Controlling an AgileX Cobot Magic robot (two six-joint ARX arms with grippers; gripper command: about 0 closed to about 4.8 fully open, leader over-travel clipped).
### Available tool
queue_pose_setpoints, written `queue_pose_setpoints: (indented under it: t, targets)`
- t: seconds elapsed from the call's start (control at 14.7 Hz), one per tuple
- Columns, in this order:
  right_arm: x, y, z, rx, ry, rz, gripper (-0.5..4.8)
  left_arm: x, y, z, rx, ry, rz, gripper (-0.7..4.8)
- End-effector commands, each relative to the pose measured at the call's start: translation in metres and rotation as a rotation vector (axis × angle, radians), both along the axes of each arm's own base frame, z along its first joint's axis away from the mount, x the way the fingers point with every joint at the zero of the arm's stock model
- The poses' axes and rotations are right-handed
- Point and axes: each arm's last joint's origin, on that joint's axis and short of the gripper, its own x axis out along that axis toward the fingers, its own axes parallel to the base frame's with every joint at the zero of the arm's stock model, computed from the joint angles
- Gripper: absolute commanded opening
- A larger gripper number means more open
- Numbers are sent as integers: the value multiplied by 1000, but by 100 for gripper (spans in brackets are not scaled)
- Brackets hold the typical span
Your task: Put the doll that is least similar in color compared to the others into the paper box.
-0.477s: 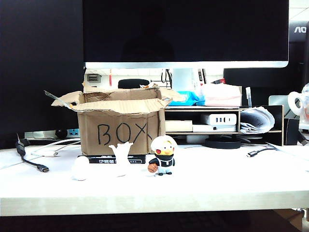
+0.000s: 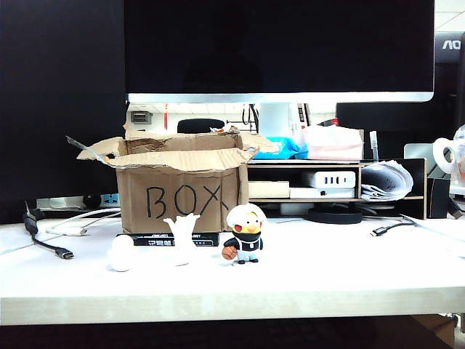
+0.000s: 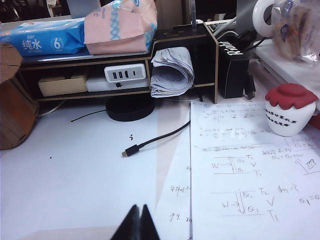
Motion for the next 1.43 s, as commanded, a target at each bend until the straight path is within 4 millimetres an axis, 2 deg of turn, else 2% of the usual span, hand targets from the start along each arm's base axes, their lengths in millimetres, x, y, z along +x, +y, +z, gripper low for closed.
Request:
queue_pose_setpoints:
  t: [0.07, 0.2, 0.41, 0.55, 0.61, 0.68, 0.82, 0.95, 1.09, 1.23, 1.3, 1.43]
  targets:
    - [0, 0, 0, 0, -13, -2, -5, 0, 0, 1, 1, -14, -5, -5]
    - [0, 0, 0, 0, -13, -2, -5, 0, -6, 1, 2, -3, -57, -5]
    - [0, 0, 1, 2, -30, -1, -5, 2, -26, -8, 16, 103, -256, -5]
    - [0, 3, 2, 7, -37, 99, -5, 0, -40, -13, 35, 165, -382, -5]
    - [0, 5, 5, 195, -34, 182, -6, -3, -47, -15, 47, 186, -460, -5]
    - [-1, 6, 5, 341, -3, 213, -6, -4, -49, -15, 49, 187, -481, -5]
    - [-2, 10, 8, 447, 19, 325, -6, -4, -49, -15, 49, 187, -482, -5]
    - [-4, 10, 19, 480, 3, 359, -6, -4, -49, -15, 49, 187, -483, -5]
    - [-5, 11, 40, 443, -3, 378, -6, -4, -49, -15, 49, 187, -483, -5]
    - [14, 15, 69, 344, 71, 426, -6, -4, -49, -16, 50, 193, -483, -5]
    - [22, 18, 75, 304, 101, 461, -6, -4, -49, -16, 50, 192, -483, -5]
    - [56, 35, 82, 198, 238, 591, -6, -4, -49, -16, 50, 192, -482, -5]
